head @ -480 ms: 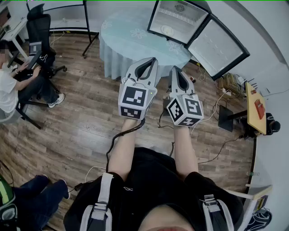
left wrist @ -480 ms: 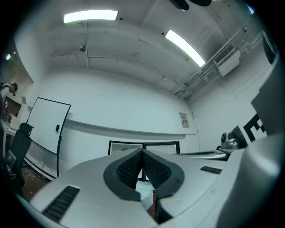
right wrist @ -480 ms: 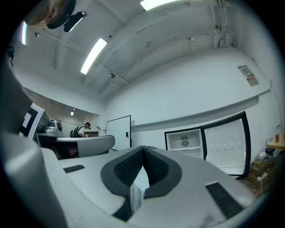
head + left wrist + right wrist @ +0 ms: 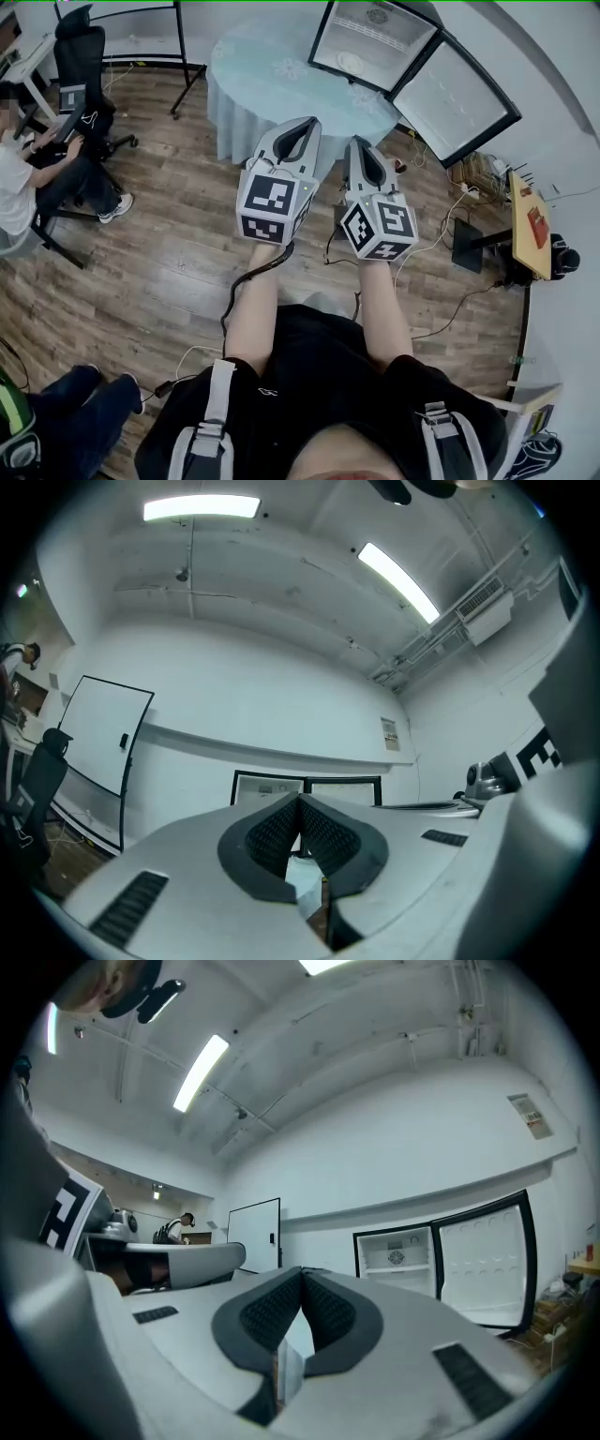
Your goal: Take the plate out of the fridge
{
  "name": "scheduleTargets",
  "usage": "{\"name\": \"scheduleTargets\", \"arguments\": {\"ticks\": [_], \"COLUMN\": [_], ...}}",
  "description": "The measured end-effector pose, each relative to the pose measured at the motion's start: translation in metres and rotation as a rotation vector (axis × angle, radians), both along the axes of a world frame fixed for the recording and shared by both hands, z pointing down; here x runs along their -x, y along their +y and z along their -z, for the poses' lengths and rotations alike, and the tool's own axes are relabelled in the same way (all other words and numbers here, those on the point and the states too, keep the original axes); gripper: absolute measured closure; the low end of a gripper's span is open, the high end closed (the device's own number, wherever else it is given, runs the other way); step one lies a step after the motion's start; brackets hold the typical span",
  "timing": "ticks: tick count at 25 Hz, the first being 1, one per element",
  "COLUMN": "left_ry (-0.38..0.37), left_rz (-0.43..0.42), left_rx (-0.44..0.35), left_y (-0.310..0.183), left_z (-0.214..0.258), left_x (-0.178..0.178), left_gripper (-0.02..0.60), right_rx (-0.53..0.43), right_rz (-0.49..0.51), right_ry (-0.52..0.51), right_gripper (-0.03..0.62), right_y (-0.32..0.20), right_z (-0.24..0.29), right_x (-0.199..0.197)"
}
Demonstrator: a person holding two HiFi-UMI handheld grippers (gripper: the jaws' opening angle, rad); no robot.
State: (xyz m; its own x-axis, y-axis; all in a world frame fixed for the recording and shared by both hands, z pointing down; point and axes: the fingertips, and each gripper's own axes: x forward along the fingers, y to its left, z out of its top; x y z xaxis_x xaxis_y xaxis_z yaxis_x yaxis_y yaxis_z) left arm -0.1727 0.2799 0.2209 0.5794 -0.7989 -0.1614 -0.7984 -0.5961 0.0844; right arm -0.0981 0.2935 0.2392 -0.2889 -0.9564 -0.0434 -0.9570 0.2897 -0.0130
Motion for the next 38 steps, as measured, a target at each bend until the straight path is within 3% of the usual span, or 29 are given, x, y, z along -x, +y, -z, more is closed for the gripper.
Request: {"name": "scheduleTargets", "arguments": {"ticks": [8,13,21,28,32,38], "left_ry": [0.046,0.043,0.005,0.048,0.019,0.029], "left_rz": [-0.065,-0.057,-0.017,-0.051,-0.027,0.006], "left_rx": [0.054,0.148,0.223,0.348,0.374,0.351], "left_y": [-0.019,-0.055,-0.121,-0.195,-0.242,-0.287], "left_z": [-0.027,-0.06,-0.095,-0.135,-0.132,-0.104], "left_x": [-0.031,-0.054,-0.085,-0.143,-0.17,-0.201], "left_gripper": [0.571,0.571,0.571,0.571,0.571,0.571], "right_rx": [0.095,0.131,0.184,0.258,0.276,0.247], "right_rz": [-0.048,-0.028,-0.007,-0.071,-0.077,-0.009], "right_ry": [-0.03,-0.061,-0.117,-0.216,-0.258,-0.277], "right_gripper": [0.591,0.591,0.591,0.591,0.591,0.591], "right_y": [-0.017,-0.052,-0.123,-0.203,-0.253,-0.304], "right_z": [-0.037,-0.057,-0.085,-0.122,-0.119,-0.09], "right_x": [-0.041,-0.058,-0.096,-0.185,-0.227,-0.248]}}
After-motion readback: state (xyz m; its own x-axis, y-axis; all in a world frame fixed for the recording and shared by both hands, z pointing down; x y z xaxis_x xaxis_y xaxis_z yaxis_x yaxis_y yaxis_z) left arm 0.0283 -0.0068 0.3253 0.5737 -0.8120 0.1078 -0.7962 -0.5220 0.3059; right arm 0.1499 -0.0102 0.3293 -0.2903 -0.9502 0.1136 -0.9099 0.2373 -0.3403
